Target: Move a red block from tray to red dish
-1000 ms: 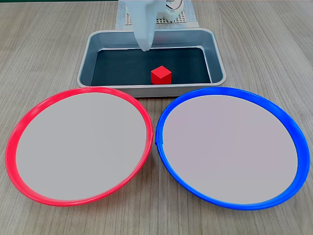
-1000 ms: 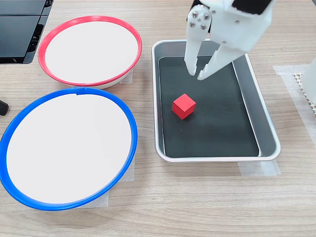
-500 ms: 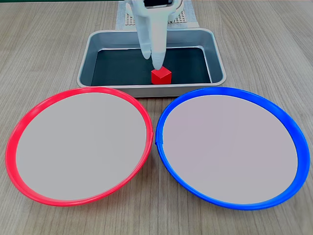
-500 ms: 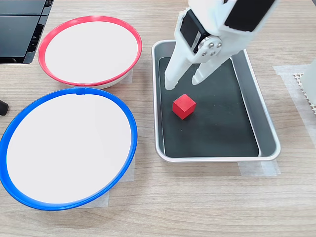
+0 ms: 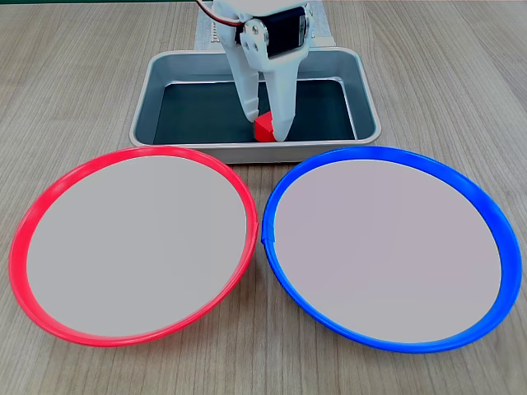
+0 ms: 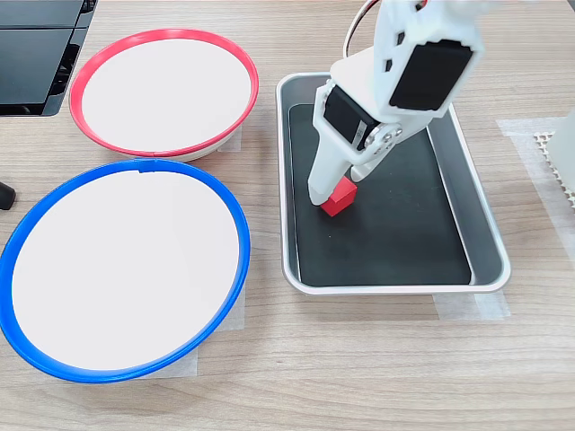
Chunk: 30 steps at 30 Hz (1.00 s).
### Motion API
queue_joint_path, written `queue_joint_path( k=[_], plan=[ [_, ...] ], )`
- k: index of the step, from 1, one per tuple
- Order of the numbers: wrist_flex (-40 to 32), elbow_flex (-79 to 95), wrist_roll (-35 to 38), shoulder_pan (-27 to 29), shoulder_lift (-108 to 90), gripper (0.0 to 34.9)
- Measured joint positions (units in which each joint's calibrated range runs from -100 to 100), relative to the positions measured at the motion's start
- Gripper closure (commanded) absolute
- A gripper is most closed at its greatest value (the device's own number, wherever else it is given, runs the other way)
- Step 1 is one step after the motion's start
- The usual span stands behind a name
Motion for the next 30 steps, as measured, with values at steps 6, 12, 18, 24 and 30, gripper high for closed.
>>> queue_joint_path(
  k=[6,12,18,24,30],
  plan=[
    [-1.4,0.0,0.7,0.1,1.0,33.8],
    [0.0,2.3,2.9,0.1,-2.0,34.7],
    [2.9,7.9,9.0,-0.4,-14.8,34.8],
    [3.7,8.2,14.6,2.0,-24.7,34.8],
    [-20.6,11.8,11.9,4.9,-29.2,34.9]
  ],
)
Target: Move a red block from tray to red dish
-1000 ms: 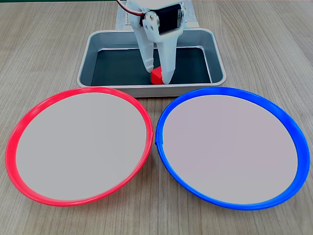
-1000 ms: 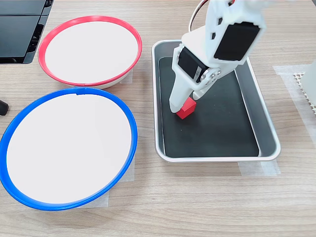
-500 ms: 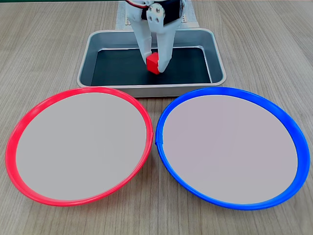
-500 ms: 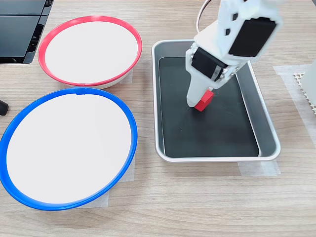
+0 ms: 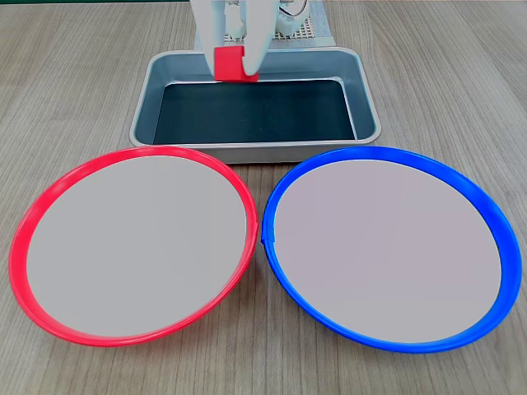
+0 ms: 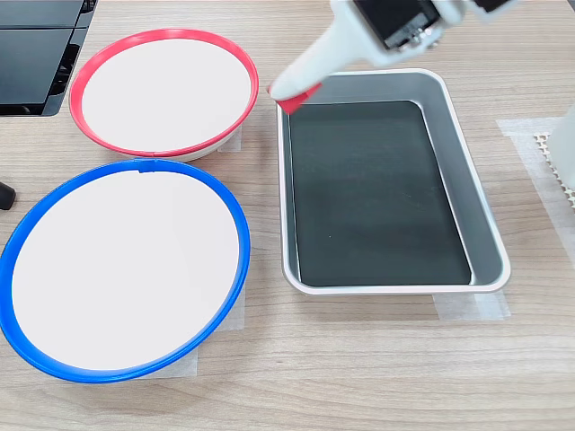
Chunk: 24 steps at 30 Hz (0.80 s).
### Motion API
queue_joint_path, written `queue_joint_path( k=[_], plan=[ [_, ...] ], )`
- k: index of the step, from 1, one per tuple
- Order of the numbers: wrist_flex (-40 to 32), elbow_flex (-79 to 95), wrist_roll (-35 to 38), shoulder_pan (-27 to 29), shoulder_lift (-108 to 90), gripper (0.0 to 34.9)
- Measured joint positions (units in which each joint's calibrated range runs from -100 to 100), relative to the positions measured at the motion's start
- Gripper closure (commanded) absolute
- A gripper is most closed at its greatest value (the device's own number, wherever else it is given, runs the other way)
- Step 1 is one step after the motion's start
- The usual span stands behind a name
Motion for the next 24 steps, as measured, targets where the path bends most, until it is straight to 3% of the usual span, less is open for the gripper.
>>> queue_joint_path(
  k=[2,9,12,18,22,24],
  plan=[
    [-16.2,2.0,-4.2,-0.1,1.6,34.9],
    [-33.6,2.6,-14.3,0.3,9.8,34.9],
    [-39.8,1.5,-20.3,3.6,18.1,34.9],
    [-38.0,-8.5,-24.9,7.5,31.8,34.9],
    [-25.4,-22.5,-25.1,9.3,42.5,34.9],
    [-13.5,-32.8,-24.7,9.4,48.6,34.9]
  ],
)
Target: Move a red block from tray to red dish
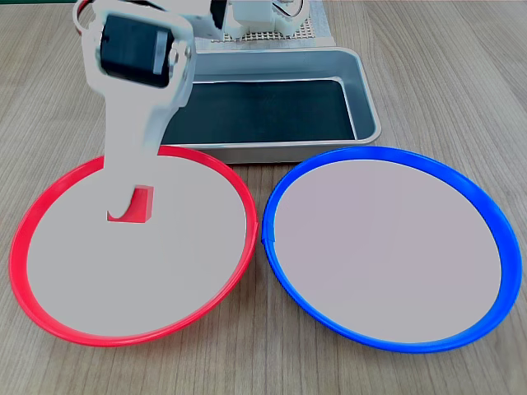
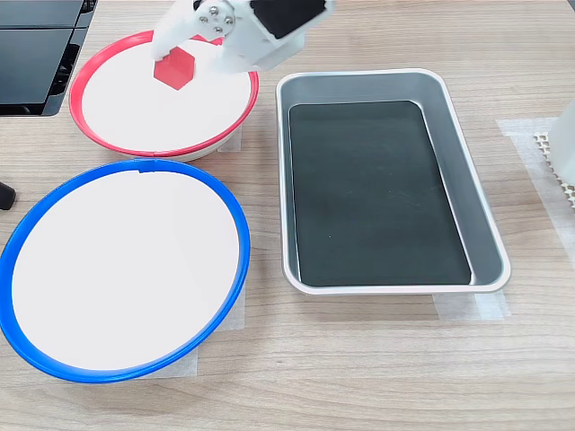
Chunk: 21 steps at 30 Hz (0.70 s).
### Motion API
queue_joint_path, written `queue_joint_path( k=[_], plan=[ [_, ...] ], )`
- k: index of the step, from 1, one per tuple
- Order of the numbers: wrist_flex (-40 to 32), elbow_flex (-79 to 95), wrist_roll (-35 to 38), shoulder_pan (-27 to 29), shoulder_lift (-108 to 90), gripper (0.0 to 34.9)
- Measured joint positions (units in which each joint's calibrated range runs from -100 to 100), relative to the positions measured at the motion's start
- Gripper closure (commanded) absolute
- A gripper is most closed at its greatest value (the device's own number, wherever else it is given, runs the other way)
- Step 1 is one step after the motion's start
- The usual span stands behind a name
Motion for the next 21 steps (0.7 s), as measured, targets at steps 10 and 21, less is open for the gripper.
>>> queue_joint_path(
  k=[10,21],
  plan=[
    [28.4,-27.0,-0.2,-1.6,13.6,34.9],
    [30.7,-34.6,0.0,-3.1,18.5,8.8]
  ],
)
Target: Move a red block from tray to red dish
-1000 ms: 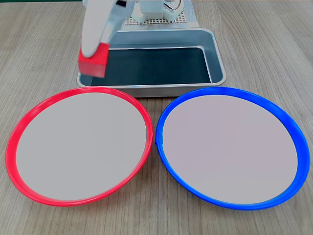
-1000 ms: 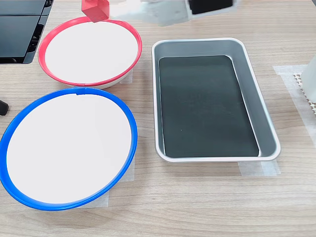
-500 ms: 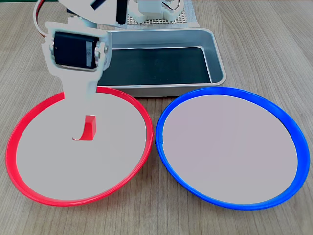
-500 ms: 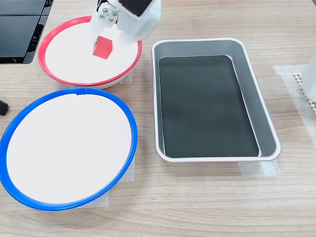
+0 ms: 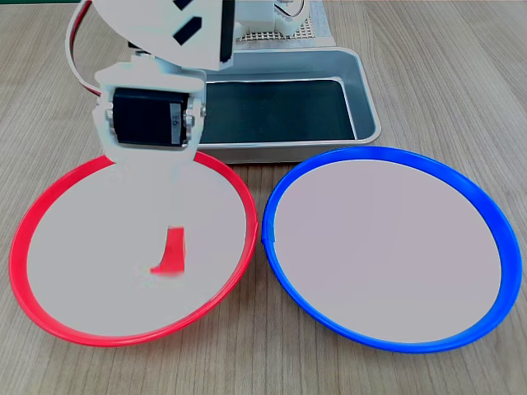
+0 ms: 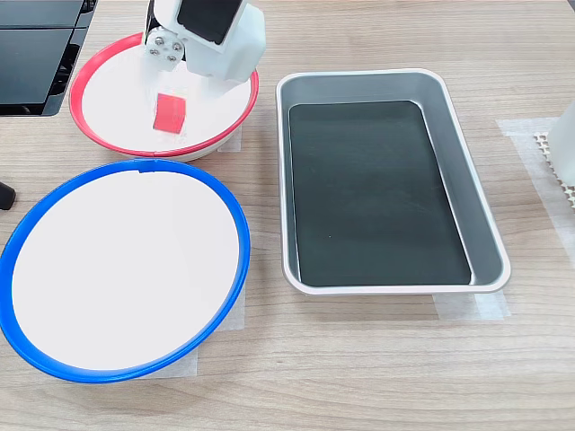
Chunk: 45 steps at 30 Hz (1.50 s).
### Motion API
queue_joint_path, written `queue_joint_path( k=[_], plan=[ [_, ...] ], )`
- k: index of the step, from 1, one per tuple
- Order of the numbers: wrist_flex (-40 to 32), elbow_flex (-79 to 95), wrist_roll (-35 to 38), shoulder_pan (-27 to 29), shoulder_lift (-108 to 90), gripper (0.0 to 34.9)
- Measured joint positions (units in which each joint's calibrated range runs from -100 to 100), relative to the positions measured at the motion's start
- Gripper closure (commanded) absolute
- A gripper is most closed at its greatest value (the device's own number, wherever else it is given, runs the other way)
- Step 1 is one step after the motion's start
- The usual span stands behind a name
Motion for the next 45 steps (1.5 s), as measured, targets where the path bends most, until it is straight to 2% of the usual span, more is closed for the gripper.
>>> queue_joint_path(
  k=[2,4,5,6,7,12,14,19,21,22,24,28,31,39,45],
  plan=[
    [-0.3,0.0,0.1,0.3,0.0,9.1],
    [-0.7,0.0,0.3,0.2,0.0,13.6],
    [-0.7,0.0,0.3,0.2,0.0,17.4],
    [-0.9,0.0,0.3,0.1,0.0,32.2],
    [-1.2,0.7,0.3,0.4,-0.4,34.6],
    [-5.9,10.3,0.0,1.7,-9.7,34.8],
    [-10.5,17.8,-1.4,1.2,-16.3,34.8],
    [-28.2,47.5,-5.4,-1.7,-46.9,34.8],
    [-30.8,54.6,-5.7,-2.9,-54.6,34.8],
    [-33.0,69.8,-6.2,-5.8,-70.8,34.8],
    [-33.1,74.9,-6.3,-6.8,-76.6,34.8],
    [-27.9,93.1,-6.6,-9.5,-96.1,34.8],
    [-19.3,106.5,-7.0,-10.1,-112.6,34.8],
    [-1.5,107.7,-8.9,-9.3,-125.0,34.8],
    [0.8,107.7,-9.3,-8.8,-126.8,34.6]
  ],
)
